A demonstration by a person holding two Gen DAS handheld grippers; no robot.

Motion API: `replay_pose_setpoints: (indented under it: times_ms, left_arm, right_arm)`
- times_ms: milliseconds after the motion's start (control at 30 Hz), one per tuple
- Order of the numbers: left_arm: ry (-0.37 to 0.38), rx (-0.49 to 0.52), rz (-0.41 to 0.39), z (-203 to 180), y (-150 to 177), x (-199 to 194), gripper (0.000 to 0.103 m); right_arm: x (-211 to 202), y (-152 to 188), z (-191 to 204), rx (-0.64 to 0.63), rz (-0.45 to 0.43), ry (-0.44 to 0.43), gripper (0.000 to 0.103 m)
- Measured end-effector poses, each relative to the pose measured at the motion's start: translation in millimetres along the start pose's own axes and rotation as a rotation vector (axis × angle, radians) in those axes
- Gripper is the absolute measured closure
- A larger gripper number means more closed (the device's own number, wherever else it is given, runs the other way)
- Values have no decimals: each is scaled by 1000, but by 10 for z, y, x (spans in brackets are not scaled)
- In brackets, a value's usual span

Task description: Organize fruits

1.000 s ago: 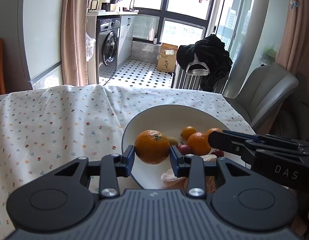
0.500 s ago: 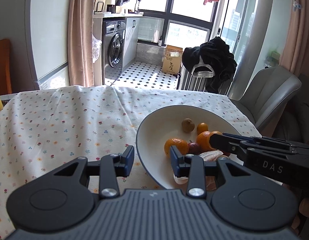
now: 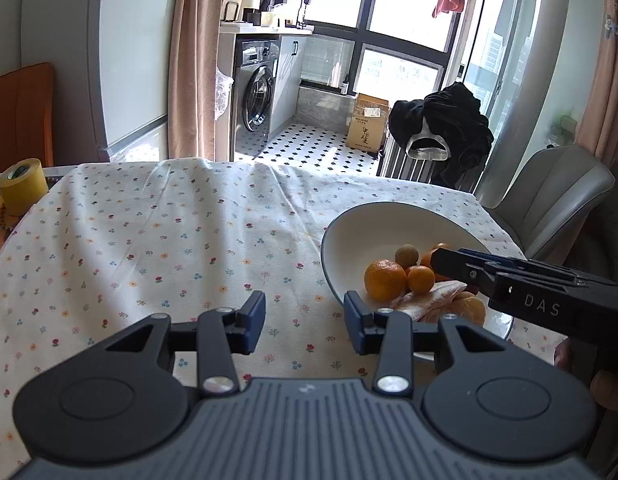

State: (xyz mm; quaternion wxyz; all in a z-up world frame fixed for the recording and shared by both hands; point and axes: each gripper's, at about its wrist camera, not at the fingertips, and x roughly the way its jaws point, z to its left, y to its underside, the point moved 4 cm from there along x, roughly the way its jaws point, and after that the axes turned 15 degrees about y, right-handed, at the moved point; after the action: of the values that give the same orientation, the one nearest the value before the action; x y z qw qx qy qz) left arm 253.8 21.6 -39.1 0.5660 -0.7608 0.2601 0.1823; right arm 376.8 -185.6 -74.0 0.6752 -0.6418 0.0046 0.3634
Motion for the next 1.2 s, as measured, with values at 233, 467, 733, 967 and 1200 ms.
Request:
replay_pose_setpoints:
  times_ms: [233, 467, 733, 967, 1200]
  left_arm:
    - [-27, -25, -31, 63, 70, -238, 46]
    - [-14, -50, -56, 109, 82, -427, 39]
    - [-12, -60, -86, 138, 116, -636, 26]
    - [-12, -62, -107, 141, 180, -824, 17]
    - [-37, -35, -118, 88, 289, -1038, 8]
  right_arm:
    - [-59, -48, 50, 3, 6, -11, 67]
    - [-161, -109, 125, -8, 15, 8, 67]
    - [-367, -36, 216, -22, 27, 32, 54]
    - [-610, 19, 302, -39, 16, 42, 45]
    - [-840, 77, 371, -47, 9, 45, 31]
